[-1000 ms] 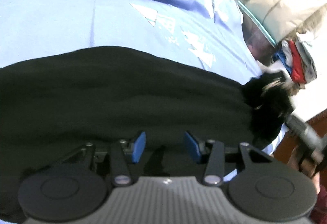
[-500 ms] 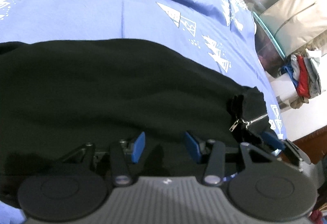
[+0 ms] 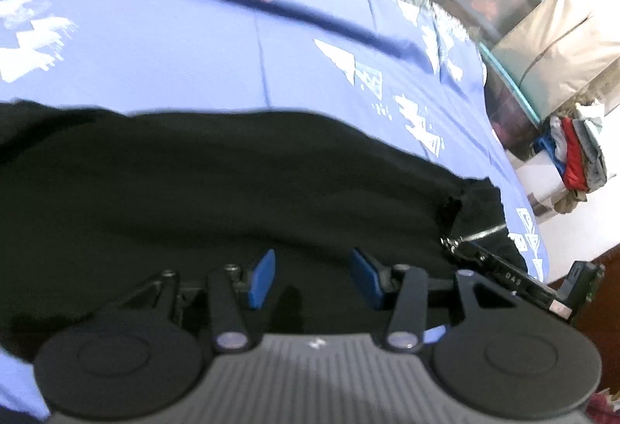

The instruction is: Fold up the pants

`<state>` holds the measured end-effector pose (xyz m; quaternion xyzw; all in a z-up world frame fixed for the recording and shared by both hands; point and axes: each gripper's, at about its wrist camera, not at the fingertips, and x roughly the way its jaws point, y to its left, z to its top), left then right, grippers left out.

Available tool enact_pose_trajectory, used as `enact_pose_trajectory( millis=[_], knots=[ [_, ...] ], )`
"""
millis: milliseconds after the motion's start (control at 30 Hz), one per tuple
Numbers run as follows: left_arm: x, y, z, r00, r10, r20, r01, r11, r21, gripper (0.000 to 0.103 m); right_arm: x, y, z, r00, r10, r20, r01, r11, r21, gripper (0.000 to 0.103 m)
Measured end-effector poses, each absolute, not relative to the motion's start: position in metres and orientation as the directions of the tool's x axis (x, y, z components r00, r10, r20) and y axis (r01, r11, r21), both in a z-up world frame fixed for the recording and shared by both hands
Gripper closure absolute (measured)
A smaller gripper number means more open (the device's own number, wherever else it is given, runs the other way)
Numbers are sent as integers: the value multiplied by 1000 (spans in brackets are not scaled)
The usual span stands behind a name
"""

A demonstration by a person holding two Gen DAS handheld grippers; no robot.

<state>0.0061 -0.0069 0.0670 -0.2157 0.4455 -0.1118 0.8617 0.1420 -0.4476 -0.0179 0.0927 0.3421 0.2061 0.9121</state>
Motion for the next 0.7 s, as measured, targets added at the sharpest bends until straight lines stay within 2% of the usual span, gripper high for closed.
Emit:
enact_pose_trajectory(
  millis=[67, 100, 233, 333, 433, 700],
  knots=[
    [-9, 11, 79, 618, -366, -696, -4, 884, -468, 56, 138, -444, -6, 683, 420, -598, -298, 907, 297, 85],
    [-19, 22, 85, 642, -351, -681, -11, 885, -466, 55, 130, -445, -2, 694, 416, -588, -288, 908, 303, 81],
    [-54, 75, 100, 727, -230, -646, -119, 886, -449, 38, 113, -438, 21, 712, 487, -505, -317, 865, 388, 81],
    [-69, 114, 91, 736, -138, -663, -236, 866, -442, 33, 116, -403, 29, 662, 547, -512, -370, 833, 410, 81],
    [-81, 148, 73, 734, -86, -674, -354, 798, -487, 26, 125, -354, 28, 565, 628, -536, -423, 778, 465, 81],
    [-96, 192, 14, 730, -183, -658, -448, 600, -663, 15, 143, -202, 9, 240, 790, -565, -456, 605, 652, 83]
  ],
)
